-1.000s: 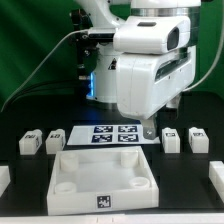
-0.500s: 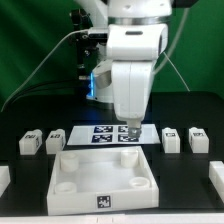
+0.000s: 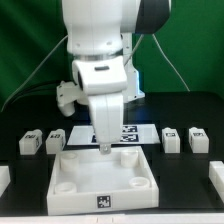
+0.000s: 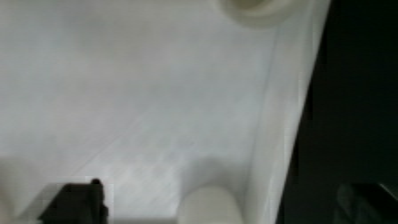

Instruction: Assemble one leg

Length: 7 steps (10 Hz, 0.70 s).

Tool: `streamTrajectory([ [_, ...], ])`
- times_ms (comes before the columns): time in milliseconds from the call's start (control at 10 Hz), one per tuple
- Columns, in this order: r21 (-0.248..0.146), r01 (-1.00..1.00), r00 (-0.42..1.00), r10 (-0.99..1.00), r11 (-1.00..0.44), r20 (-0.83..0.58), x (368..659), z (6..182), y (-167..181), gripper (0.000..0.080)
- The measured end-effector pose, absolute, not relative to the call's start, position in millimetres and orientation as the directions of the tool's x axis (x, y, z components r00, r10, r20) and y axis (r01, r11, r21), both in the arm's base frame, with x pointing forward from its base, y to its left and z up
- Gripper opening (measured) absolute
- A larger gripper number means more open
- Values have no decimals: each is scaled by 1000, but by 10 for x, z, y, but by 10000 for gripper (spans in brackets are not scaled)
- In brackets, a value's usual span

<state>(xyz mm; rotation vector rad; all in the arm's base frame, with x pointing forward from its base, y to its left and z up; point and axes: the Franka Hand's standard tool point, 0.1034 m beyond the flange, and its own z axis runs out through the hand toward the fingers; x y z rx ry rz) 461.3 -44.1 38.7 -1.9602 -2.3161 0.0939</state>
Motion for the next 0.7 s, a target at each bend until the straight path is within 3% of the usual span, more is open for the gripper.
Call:
streamTrajectory([
  [200, -135, 979, -147, 988, 152, 50, 4535, 240, -488, 650],
  [500, -142, 982, -121, 991, 127, 49, 4508, 207, -489, 650],
  [700, -142, 982, -121, 991, 127, 49, 4506, 205, -490, 381],
])
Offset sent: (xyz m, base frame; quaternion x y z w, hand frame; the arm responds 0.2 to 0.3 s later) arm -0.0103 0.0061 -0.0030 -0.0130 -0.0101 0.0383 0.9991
